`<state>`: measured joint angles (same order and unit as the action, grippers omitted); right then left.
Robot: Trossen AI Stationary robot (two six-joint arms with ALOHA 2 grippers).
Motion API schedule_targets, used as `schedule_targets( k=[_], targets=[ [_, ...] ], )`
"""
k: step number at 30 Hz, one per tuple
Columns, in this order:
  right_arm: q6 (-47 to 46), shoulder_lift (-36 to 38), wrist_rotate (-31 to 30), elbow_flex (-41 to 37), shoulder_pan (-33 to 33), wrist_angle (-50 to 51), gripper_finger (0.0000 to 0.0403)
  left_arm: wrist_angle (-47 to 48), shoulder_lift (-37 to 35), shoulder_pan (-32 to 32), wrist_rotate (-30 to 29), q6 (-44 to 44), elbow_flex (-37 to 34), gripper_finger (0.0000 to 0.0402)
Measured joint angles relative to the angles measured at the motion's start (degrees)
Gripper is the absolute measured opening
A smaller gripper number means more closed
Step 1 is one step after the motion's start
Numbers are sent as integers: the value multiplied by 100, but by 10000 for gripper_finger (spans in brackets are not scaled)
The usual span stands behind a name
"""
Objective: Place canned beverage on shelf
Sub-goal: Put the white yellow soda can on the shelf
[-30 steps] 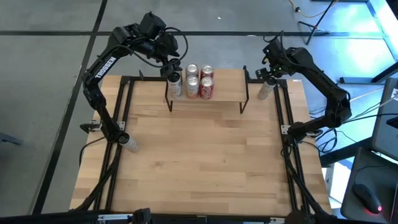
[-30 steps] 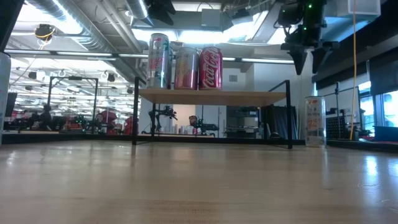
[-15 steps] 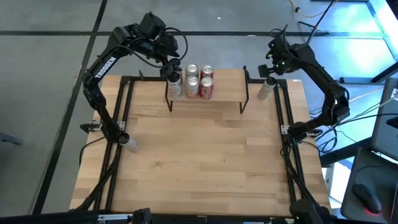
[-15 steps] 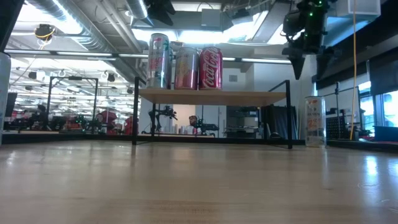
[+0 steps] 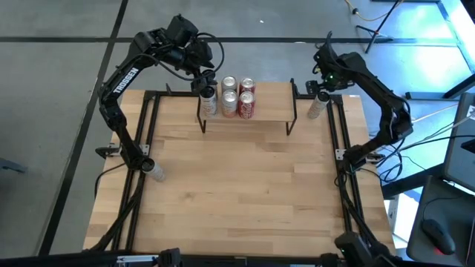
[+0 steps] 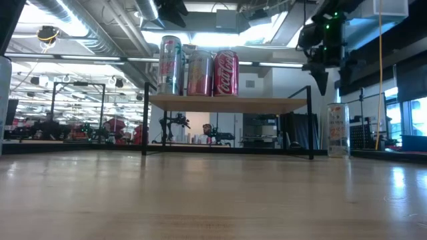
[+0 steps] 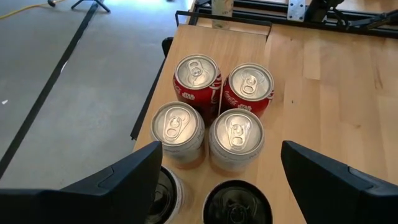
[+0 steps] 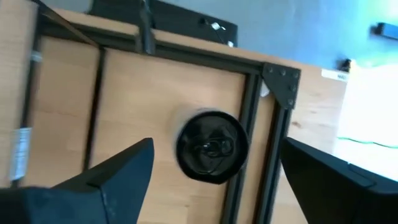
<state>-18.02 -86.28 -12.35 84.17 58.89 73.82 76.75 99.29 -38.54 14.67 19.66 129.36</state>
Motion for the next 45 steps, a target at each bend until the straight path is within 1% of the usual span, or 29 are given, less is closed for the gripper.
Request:
schedule_targets(
  k=[4,12,18,22,25,30,33,37,41,45],
  targets=[
    [7,-121,-159,-238,-4,-35,331,0,0,0,0,0,0,316],
    [24,-340,-203,-520,-4,-222,331,0,0,0,-2,0,0,316],
    [50,-498,-201,-703,-7,-270,331,-2,0,0,-2,0,0,316],
    [89,-505,-57,-705,-1,-357,329,-2,0,0,-2,0,0,316],
    [162,-505,90,-705,0,-241,311,-2,0,0,-2,0,0,316],
    [196,-540,139,-688,0,-207,253,-1,0,0,-2,0,0,316],
    [223,-542,139,-687,0,-208,229,-2,0,0,4,41,0,316],
    [308,-532,137,-687,-3,-170,229,-2,0,0,346,149,0,316],
    [323,-376,208,-725,-78,60,231,65,0,9,731,24,0,316],
    [286,-37,255,-718,-361,300,229,135,0,34,785,-168,0,316]
  ],
)
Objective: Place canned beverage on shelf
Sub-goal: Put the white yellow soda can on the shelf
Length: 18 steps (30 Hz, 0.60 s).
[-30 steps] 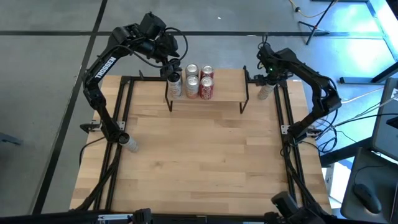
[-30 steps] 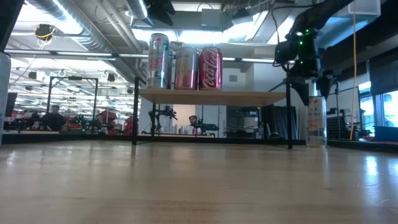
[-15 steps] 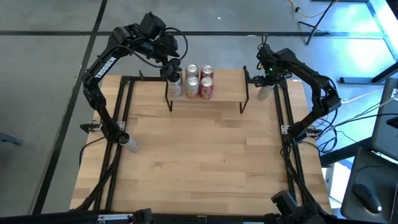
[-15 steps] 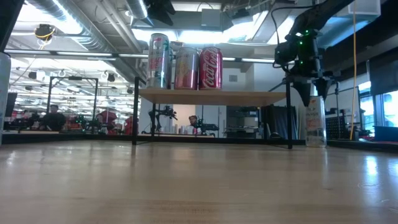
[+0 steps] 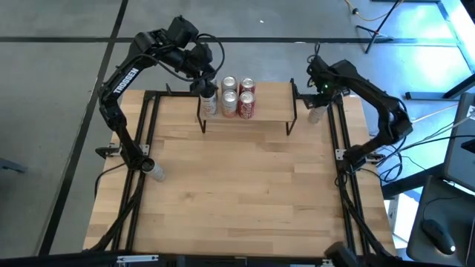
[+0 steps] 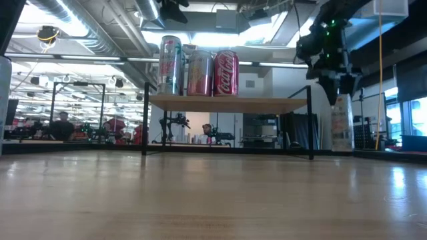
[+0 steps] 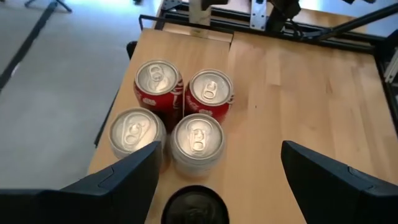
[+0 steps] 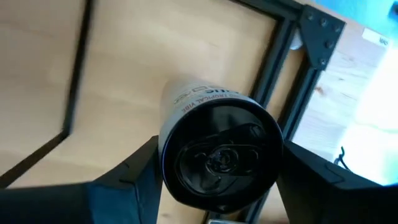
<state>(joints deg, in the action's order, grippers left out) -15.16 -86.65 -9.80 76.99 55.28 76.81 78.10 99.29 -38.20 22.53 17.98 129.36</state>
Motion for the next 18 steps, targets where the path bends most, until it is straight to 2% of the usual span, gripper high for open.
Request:
schedule_targets(
  k=[7,18],
  targets=[
    [-219,432,21,4,-888,318,234,54,0,232,-218,-591,0,316],
    [-273,1123,75,9,-2217,509,232,252,0,1012,-1248,-1641,0,316]
  ],
)
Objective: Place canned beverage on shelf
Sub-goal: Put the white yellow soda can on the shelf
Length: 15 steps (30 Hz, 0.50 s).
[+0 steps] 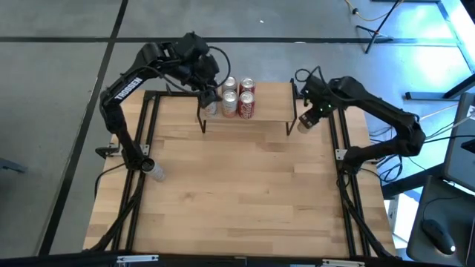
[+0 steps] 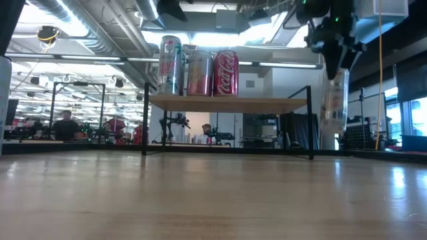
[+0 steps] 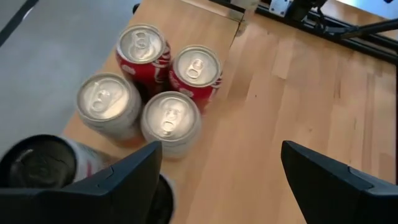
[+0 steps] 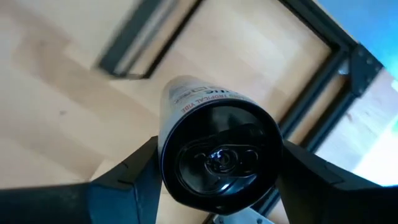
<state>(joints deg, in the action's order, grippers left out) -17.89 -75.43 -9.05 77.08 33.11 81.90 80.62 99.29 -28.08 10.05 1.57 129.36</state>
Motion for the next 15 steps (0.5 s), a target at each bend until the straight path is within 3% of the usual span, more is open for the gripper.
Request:
schedule_targets(
  k=[10,15],
  targets=[
    [30,120,330,0,-1401,-24,232,125,-80,1127,-1480,-876,2,316],
    [33,46,379,0,-2019,-382,231,166,-105,1820,-1904,-1368,4,316]
  ],
)
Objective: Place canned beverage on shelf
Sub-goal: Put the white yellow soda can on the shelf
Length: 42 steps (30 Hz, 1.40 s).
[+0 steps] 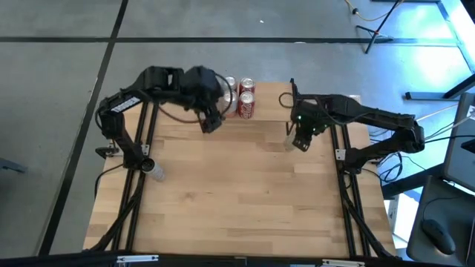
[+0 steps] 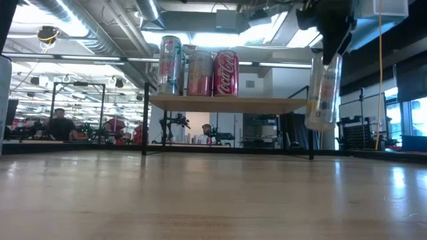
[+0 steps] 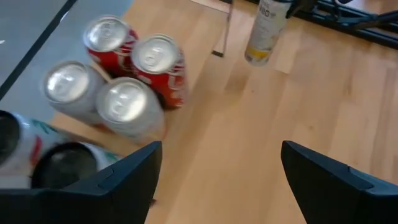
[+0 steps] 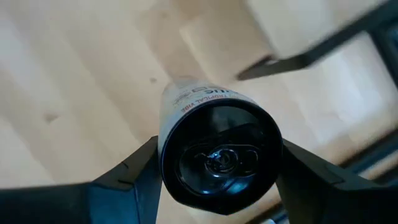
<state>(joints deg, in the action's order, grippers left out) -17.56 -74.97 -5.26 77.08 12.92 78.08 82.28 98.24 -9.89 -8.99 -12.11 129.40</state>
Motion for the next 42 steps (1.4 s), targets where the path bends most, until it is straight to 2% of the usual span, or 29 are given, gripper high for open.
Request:
schedule_targets(
  k=[6,11,14,19,26,32,42],
  targets=[
    [5,-293,43,0,-533,-355,232,162,-6,928,-644,-786,-66,316],
    [131,-681,29,0,-864,-861,232,37,-134,1843,-1792,-1602,-857,316],
    [138,-902,43,2,-976,-1060,233,-21,-313,2209,-1954,-2226,-1448,316],
    [276,-1273,33,2,-1006,-1049,233,-537,-429,2751,-1981,-2825,-2317,316],
    [289,-1537,32,4,-1007,-1079,233,-1160,-444,3125,-1850,-3130,-2996,316],
    [306,-1642,29,33,-1007,-1148,234,-1366,-444,3116,-1431,-3107,-3147,316],
    [308,-1671,65,24,-1004,-1300,235,-1602,-444,3117,-1427,-3085,-3152,316]
  ],
)
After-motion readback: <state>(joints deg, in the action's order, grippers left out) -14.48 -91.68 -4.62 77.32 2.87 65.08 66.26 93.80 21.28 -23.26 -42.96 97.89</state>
